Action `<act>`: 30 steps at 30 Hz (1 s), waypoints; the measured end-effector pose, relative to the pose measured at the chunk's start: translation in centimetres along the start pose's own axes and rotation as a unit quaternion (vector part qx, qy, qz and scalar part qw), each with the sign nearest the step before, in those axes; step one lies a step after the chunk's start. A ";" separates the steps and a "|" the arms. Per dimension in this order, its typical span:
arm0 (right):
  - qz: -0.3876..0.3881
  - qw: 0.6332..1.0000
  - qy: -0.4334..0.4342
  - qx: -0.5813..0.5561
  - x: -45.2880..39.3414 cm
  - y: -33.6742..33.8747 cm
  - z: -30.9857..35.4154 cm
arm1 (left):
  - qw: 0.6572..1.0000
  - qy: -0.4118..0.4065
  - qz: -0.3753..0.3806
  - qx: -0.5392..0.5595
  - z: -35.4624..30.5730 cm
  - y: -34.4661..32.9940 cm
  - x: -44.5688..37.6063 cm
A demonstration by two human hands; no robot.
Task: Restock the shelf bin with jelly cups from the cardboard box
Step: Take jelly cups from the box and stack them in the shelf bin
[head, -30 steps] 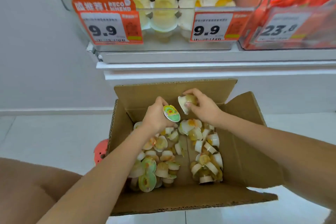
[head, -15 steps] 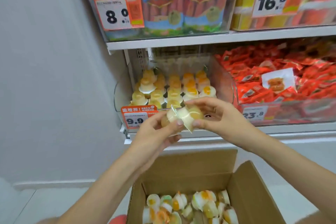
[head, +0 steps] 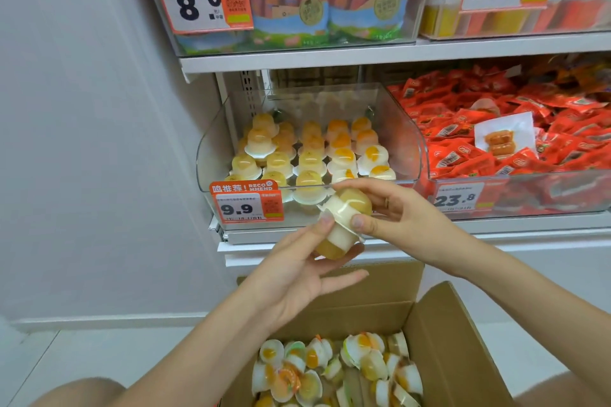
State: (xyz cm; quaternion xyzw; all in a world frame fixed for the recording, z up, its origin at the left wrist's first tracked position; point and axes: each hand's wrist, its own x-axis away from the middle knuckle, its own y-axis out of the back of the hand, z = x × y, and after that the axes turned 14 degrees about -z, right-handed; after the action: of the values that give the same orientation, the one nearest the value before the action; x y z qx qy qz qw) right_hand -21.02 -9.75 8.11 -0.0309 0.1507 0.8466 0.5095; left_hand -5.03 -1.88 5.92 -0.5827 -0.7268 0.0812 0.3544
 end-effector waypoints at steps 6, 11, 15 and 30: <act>0.044 0.998 -0.043 -0.026 -0.3 0.5 -0.2 | 0.992 0.058 -0.007 0.115 -0.3 -0.4 0.0; 0.053 0.998 -0.035 -0.018 -0.2 0.5 -0.4 | 0.991 0.080 -0.004 0.105 -0.6 0.0 -0.2; 0.047 0.999 -0.011 0.000 0.1 0.0 -0.4 | 0.993 0.097 -0.011 0.063 -0.4 0.4 -0.4; -0.113 0.975 0.099 0.166 -12.9 -4.0 2.0 | 0.955 0.034 -0.287 -0.061 -7.6 5.7 -1.8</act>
State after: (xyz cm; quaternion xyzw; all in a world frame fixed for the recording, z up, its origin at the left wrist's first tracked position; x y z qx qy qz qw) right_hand -11.17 -18.46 11.79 -0.0463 0.3348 0.7393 0.5825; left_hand 4.23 -3.94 7.72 -0.3723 -0.8546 -0.0885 0.3509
